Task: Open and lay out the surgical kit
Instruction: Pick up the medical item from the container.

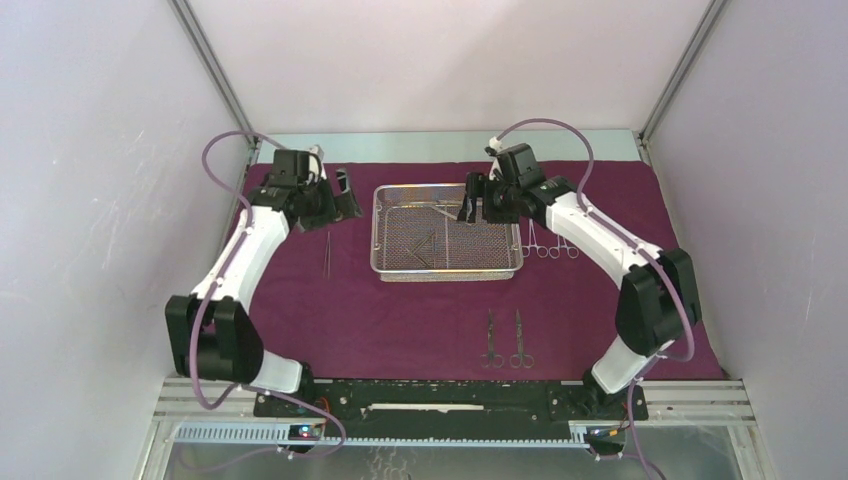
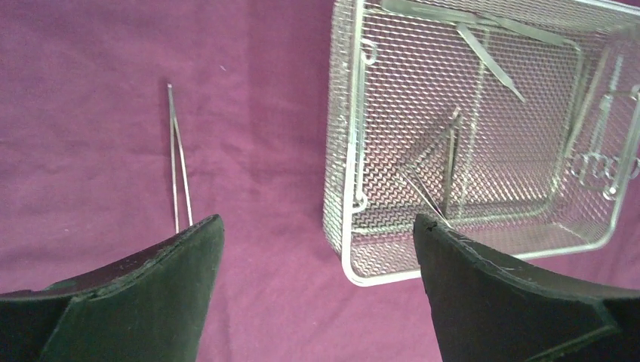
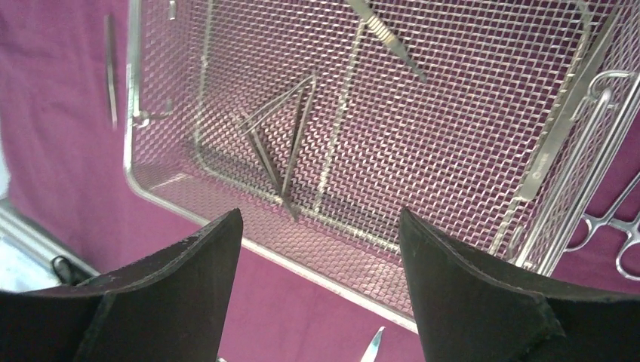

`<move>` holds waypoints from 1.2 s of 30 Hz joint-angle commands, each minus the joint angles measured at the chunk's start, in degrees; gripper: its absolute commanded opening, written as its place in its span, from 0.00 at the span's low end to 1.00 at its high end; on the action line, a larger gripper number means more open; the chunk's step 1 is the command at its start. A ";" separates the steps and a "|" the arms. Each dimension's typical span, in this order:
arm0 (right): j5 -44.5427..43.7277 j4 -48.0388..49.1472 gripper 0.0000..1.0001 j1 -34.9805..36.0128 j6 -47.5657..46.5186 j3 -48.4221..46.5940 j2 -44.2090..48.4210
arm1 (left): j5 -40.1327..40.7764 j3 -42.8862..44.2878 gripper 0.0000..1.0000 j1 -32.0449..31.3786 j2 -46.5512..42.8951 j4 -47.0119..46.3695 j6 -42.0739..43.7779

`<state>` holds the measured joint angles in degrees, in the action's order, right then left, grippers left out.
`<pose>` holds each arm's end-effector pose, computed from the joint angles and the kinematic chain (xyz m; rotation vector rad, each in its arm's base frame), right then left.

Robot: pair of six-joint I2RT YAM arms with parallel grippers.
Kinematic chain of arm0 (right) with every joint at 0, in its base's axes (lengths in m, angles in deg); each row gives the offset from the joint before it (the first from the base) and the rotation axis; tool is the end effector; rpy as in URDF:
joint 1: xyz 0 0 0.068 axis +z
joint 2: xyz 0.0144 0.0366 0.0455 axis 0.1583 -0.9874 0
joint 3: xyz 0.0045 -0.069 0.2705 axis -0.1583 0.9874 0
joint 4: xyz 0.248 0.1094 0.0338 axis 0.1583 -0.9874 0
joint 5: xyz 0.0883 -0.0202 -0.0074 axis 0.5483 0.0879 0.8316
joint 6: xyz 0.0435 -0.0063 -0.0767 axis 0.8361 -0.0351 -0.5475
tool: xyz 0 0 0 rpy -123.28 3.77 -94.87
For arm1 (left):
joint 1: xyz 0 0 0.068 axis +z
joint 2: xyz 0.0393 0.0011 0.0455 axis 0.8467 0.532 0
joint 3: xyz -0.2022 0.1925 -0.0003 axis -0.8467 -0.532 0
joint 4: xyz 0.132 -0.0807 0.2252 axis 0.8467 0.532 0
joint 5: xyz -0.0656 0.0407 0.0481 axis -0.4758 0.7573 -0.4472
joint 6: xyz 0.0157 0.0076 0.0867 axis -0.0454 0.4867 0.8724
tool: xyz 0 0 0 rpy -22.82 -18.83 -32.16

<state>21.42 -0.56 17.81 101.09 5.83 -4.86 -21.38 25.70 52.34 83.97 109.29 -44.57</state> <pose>0.3558 0.1985 0.2615 -0.2092 2.4234 0.6455 0.3485 -0.0455 0.2652 -0.2403 2.4726 -0.3751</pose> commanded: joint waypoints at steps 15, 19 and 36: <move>-10.31 -5.44 0.77 6.58 -6.90 -15.96 -16.43 | -2.87 -15.61 1.00 -5.65 -17.85 -5.65 -0.86; -12.61 -7.65 0.75 9.27 -3.71 -18.68 -19.56 | -0.03 -16.58 1.00 -5.63 -20.25 -6.31 -0.45; -18.50 -12.12 0.45 14.16 6.18 -22.35 -27.08 | -2.52 -17.53 1.00 -5.69 -21.43 -7.74 -2.28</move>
<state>5.51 -11.86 31.47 104.19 -14.06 -31.62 -22.63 9.85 46.94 64.04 103.37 -45.94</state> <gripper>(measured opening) 0.470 0.996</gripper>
